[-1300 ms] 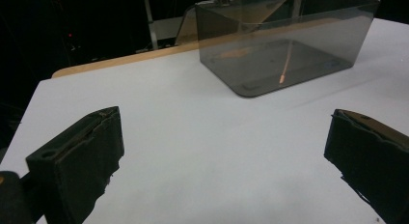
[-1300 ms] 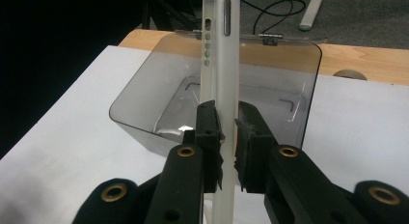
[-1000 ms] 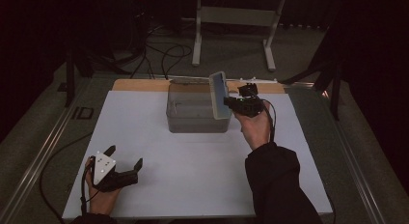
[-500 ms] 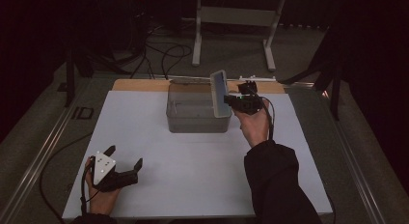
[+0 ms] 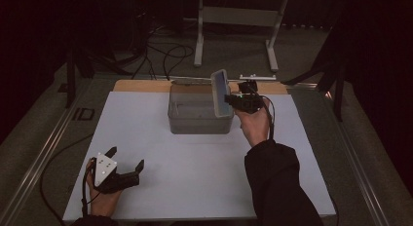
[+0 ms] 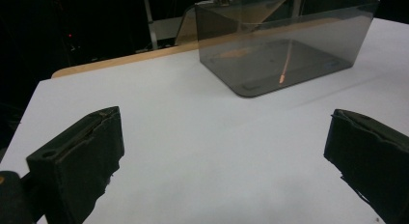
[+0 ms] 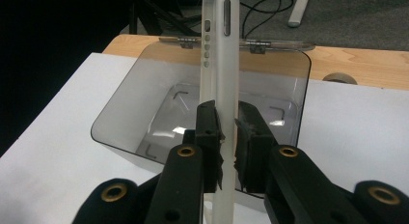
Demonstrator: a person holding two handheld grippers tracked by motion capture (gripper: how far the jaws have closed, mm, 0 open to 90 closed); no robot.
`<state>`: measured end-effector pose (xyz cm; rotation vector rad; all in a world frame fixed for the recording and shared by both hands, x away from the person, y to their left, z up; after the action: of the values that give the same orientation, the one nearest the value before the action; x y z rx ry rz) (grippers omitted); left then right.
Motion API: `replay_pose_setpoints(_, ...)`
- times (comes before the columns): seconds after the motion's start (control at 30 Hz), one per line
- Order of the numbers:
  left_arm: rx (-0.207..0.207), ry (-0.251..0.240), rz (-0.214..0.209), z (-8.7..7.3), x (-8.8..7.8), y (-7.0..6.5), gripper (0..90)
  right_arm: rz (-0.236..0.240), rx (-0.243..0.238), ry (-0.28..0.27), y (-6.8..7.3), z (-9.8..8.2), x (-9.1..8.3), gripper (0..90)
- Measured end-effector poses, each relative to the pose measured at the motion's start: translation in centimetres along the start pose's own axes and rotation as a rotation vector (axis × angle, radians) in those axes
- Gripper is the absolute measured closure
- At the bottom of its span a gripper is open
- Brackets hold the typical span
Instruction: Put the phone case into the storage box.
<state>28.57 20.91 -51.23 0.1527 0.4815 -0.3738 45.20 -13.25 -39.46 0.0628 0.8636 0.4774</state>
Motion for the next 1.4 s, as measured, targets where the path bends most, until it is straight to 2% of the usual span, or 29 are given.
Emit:
replay_pose_setpoints(0.67, 0.004, 0.001, 0.003, 0.0, 0.0, 0.0, 1.1, -0.018, 0.018, 0.003, -0.1, 0.7, 0.8, 81.4)
replay_pose_setpoints(1.33, 0.003, -0.001, 0.003, 0.0, 0.0, 0.0, 1.1, -0.062, 0.039, 0.028, -1.3, 0.8, 1.8, 81.3)
replay_pose_setpoints(1.4, 0.003, -0.001, 0.002, 0.0, 0.0, 0.0, 1.1, -0.069, 0.053, 0.037, -1.4, 0.8, 2.1, 81.3)
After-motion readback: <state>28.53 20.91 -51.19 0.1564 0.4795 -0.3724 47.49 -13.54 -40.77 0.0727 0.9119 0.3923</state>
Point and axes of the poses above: each handheld gripper's, and its own axes: x roughly forward along the jaws, z roughly out of its top, y roughly to its left, the point moved 6 cm from there along x, roughly forward along the jaws, and after that the axes turned 9 degrees about y, right-handed, at the moved point
